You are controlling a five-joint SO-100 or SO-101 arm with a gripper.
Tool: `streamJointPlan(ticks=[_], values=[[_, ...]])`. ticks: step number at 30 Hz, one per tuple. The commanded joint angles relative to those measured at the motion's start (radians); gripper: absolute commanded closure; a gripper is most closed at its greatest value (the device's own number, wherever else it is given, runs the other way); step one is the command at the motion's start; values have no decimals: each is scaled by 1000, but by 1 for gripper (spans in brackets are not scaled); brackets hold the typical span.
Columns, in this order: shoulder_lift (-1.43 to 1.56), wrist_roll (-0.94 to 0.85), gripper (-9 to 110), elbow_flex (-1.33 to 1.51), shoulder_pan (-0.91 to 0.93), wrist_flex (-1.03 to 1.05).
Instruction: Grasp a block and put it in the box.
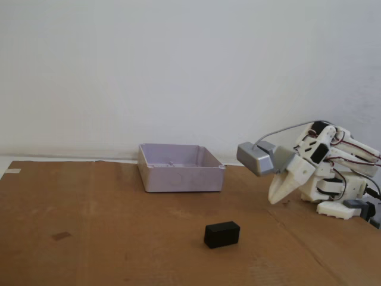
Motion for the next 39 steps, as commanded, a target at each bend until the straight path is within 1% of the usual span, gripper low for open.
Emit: streamJointPlan(ticks=[1,20,29,31,36,39], values=[[32,-3,101,40,-6,175],[32,5,101,35,-6,169],[23,6,101,-46,-6,167],[-6,8,101,-69,-6,130],[-106,8,101,-110,-6,-52],[-156,8,101,-146,-6,-127]])
